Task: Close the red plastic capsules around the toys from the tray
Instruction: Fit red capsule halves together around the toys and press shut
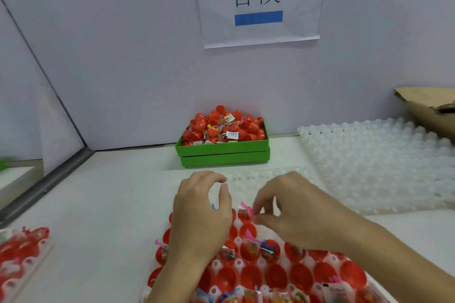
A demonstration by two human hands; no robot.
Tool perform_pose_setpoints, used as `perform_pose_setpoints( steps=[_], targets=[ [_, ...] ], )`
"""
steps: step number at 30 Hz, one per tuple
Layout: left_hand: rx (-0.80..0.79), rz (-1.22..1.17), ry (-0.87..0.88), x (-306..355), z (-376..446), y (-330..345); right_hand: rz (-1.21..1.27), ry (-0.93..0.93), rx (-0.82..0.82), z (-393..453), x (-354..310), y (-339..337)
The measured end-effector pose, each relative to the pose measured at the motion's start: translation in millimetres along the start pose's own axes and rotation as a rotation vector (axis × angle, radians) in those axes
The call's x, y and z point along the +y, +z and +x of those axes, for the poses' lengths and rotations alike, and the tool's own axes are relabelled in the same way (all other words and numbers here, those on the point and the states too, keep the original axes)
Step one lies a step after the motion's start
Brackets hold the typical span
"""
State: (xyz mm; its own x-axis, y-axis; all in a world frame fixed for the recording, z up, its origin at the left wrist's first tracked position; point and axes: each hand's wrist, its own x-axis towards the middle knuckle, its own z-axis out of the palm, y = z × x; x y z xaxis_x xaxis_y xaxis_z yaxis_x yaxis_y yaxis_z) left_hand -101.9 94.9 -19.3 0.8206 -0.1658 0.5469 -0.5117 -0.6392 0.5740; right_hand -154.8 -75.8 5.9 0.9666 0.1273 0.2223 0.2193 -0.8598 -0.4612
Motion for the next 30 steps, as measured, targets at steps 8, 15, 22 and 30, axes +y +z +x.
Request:
perform_pose_setpoints(
  steps=[8, 15, 22, 30],
  targets=[
    [0.02, -0.082, -0.02, -1, 2, -2, -0.219, 0.028, -0.099, 21, -8, 23],
    [-0.052, -0.094, 0.002, 3, 0, -5, -0.126, 0.039, -0.05, 26, 1, 13],
    [-0.301, -0.364, -0.097, 12, -5, -3, 0.099, -0.072, 0.049, 9, 25, -30],
    [-0.458, -0.674, -0.144, 19, -6, -2, 0.161, -0.136, 0.097, -16, 27, -21]
  ],
)
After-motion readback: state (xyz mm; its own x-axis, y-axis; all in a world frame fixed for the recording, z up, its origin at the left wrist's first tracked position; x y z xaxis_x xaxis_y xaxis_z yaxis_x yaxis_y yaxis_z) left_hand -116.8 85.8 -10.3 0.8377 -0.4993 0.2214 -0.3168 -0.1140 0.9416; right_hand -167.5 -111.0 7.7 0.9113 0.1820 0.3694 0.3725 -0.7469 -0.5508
